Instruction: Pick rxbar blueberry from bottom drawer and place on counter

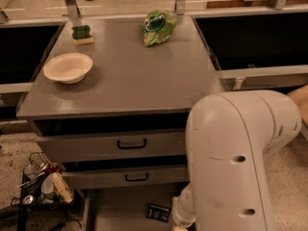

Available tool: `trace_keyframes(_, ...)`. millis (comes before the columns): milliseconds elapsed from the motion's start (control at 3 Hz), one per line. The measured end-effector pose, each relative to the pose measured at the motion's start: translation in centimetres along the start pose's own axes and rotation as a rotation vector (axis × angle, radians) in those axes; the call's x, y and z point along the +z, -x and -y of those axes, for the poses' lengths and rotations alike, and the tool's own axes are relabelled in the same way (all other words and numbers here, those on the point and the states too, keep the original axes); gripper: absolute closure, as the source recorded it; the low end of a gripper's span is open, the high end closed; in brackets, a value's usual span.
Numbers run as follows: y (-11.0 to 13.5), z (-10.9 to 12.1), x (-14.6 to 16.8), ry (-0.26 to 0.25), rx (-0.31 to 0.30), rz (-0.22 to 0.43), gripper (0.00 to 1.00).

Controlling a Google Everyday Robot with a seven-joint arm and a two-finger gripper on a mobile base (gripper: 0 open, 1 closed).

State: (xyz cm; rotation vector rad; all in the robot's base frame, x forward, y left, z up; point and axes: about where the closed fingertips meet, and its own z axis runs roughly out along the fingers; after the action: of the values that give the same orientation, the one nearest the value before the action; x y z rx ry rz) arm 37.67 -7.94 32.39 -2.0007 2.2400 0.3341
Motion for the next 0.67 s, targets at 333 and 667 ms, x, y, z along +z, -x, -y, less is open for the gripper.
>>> trace_keyframes(333,0.95,1.87,3.99,0.017,0.037,0.028,0.0)
trace_keyframes(667,0.95,1.87,4.02,0.017,0.037,0.028,0.0)
